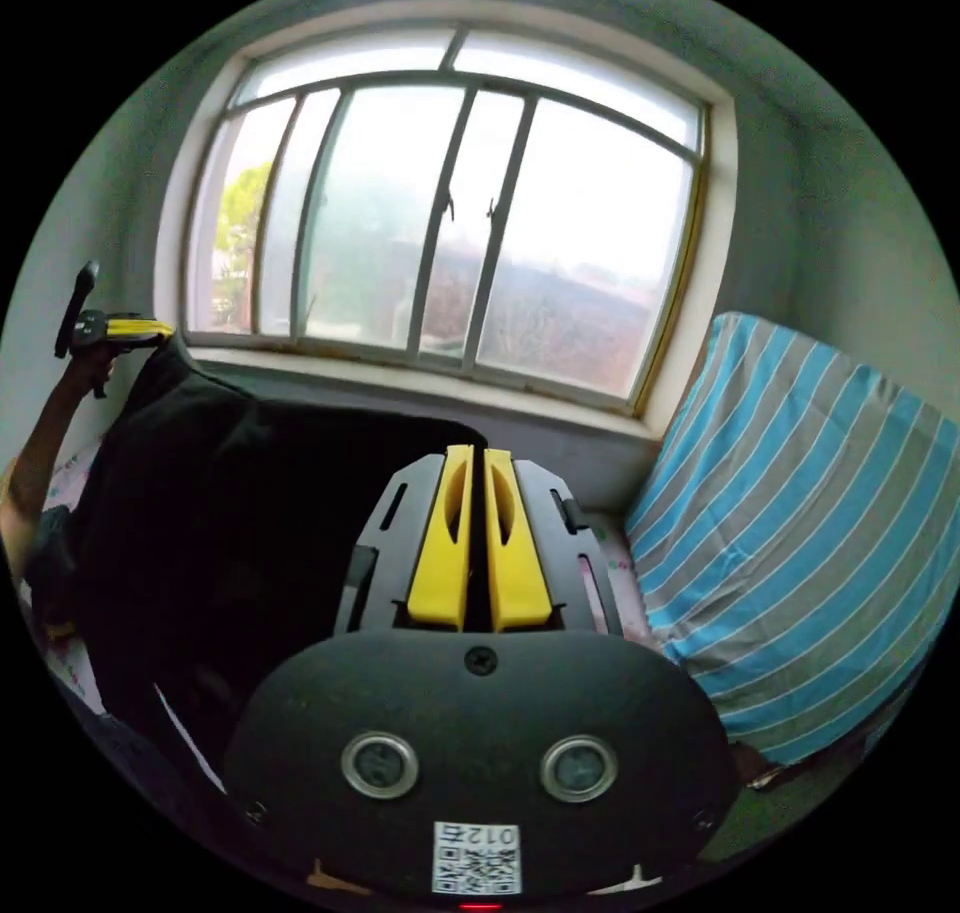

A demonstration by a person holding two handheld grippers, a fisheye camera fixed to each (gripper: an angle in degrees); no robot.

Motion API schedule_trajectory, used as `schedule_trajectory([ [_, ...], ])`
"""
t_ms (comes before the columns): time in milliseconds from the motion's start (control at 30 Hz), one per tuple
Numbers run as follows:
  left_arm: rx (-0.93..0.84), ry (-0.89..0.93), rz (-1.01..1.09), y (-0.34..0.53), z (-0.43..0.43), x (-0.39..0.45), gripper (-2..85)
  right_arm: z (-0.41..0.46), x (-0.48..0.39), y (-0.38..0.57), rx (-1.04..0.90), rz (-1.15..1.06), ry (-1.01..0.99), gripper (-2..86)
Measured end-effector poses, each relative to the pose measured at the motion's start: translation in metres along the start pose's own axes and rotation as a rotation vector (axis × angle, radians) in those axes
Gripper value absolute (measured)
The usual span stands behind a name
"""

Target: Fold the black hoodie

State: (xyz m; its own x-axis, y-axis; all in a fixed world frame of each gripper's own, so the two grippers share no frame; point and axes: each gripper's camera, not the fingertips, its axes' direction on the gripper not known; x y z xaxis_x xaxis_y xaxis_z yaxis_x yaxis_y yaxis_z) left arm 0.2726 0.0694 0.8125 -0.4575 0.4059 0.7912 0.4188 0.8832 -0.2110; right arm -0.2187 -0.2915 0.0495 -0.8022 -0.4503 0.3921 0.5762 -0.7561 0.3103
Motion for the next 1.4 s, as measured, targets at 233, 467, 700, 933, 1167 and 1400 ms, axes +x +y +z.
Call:
schedule_trajectory([
  [233,-0.486,0.042,-0.159,-0.016,0.355,0.046,-0.2,0.32,0.024,-0.006,-0.519,0.102,0.031,2.6],
  [467,-0.643,0.265,-0.072,0.043,0.521,0.115,-0.1,0.47,0.012,0.029,-0.715,0.097,-0.216,4.3],
  [700,-0.741,0.63,0.008,0.098,0.55,0.204,0.3,0.519,-0.001,0.041,-1.005,-0.065,-0.52,3.4],
  [933,-0.836,0.696,0.117,0.122,0.552,0.271,0.4,0.548,-0.004,0.017,-1.206,-0.222,-0.594,0.1],
  [1167,-0.88,0.598,0.141,0.129,0.603,0.298,0.1,0.613,-0.007,-0.038,-1.217,-0.247,-0.53,-0.9],
  [1400,-0.913,0.575,0.14,0.097,0.654,0.295,0.4,0.675,-0.021,-0.103,-1.208,-0.36,-0.344,-0.9],
])
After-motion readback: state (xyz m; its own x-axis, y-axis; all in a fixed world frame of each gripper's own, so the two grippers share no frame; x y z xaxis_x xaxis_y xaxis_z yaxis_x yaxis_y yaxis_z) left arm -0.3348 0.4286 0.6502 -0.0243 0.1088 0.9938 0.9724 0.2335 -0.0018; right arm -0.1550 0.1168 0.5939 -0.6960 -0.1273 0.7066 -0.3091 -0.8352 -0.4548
